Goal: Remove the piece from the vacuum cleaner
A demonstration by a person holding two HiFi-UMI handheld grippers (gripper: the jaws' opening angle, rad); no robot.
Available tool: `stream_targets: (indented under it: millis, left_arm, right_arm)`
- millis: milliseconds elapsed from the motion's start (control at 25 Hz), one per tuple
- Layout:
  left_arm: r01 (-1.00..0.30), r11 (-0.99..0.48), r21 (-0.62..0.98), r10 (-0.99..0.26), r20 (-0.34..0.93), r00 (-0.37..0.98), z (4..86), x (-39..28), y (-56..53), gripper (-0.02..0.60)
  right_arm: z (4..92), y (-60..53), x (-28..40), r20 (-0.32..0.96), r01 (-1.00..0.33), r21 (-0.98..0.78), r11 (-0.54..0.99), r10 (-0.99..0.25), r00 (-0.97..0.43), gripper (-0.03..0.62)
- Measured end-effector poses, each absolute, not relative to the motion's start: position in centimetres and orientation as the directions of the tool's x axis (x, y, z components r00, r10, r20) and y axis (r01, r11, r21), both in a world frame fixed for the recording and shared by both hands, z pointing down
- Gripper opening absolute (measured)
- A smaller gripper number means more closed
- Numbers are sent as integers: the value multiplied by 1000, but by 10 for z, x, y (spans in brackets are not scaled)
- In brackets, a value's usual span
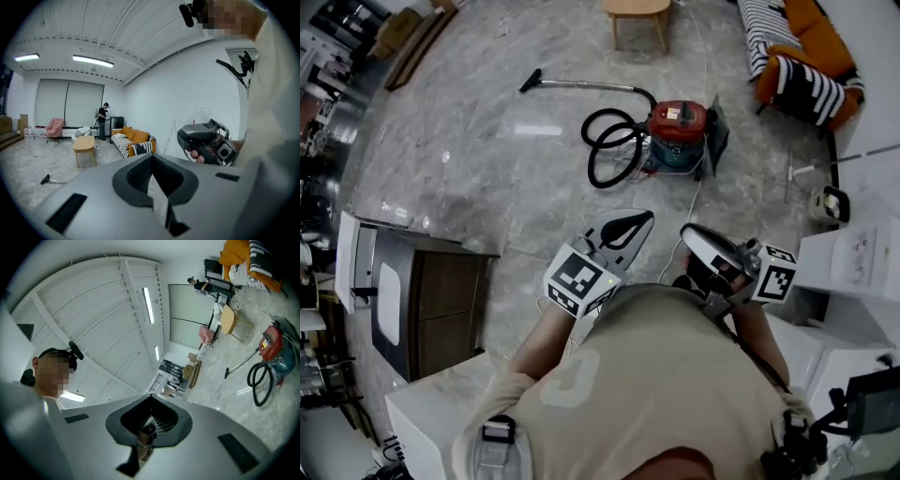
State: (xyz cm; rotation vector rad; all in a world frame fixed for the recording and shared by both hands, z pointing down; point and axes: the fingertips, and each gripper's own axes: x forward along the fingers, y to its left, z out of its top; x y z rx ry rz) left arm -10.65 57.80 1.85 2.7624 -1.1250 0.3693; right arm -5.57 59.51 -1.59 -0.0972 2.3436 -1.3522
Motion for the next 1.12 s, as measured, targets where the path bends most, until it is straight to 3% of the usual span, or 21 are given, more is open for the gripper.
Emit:
stream_targets:
  millis: [280,560,760,1120]
  left_arm:
    - [-769,-639,6,-731,305,610,25,-63,549,-8]
    - [-803,-596,6,-750,353,560,31,-53,544,-8]
    - [-735,-657,169,-675,304,673,24,-21,528,-3]
    - [-667,-729,155,-603,315,733,22,-1,506,-3]
  right_arm:
    - [-6,565,-10,-375,252,-837,485,-174,-911,2]
    - [-6,567,-7,-408,344,-810,475,-34,-913,2]
    - [-3,557,28,-428,324,-815,480,-124,-895,2]
    - [-7,541,47,-397,236,-824,515,-227,-889,2]
